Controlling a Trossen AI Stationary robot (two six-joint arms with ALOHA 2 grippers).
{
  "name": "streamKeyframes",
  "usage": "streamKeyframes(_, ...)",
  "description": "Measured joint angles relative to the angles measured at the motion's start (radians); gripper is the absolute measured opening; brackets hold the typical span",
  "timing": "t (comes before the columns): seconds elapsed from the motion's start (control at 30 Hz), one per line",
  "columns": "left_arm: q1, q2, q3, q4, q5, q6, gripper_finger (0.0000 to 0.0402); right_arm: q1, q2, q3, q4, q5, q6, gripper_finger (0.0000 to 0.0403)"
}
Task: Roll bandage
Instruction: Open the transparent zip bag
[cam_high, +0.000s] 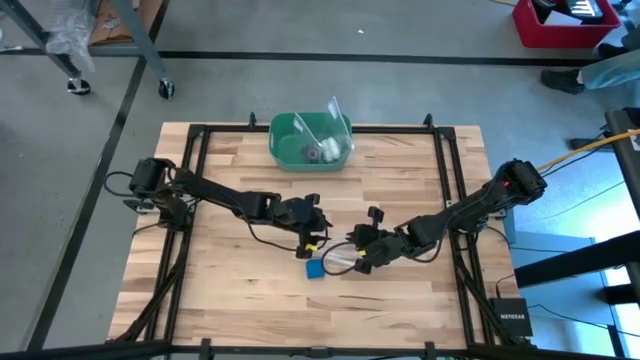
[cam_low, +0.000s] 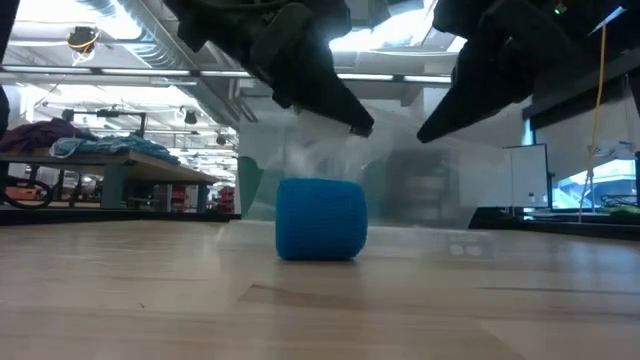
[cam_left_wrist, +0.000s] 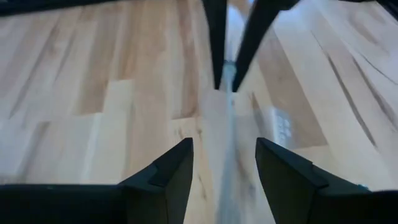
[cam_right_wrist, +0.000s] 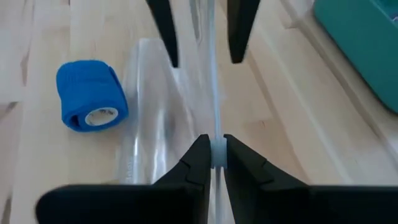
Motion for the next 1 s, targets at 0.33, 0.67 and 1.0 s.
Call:
streamKeyframes(0.33,0.005,-0.001,0.0,0.056,-0.007,0.021,0.0136,0.0,0.0,0.001,0.006,0.014,0.0,0.004)
streamKeyframes(0.67,0.005,-0.001,0.0,0.029,-0.005,0.024,0.007,0.0,0.0,0.001,0.005,0.022,-0.001,0.004)
streamKeyframes(1.0,0.005,-0.001,0.0,0.02,-0.064,0.017,0.0002,0.001,0.0,0.001,0.005,0.025,-0.001,0.004)
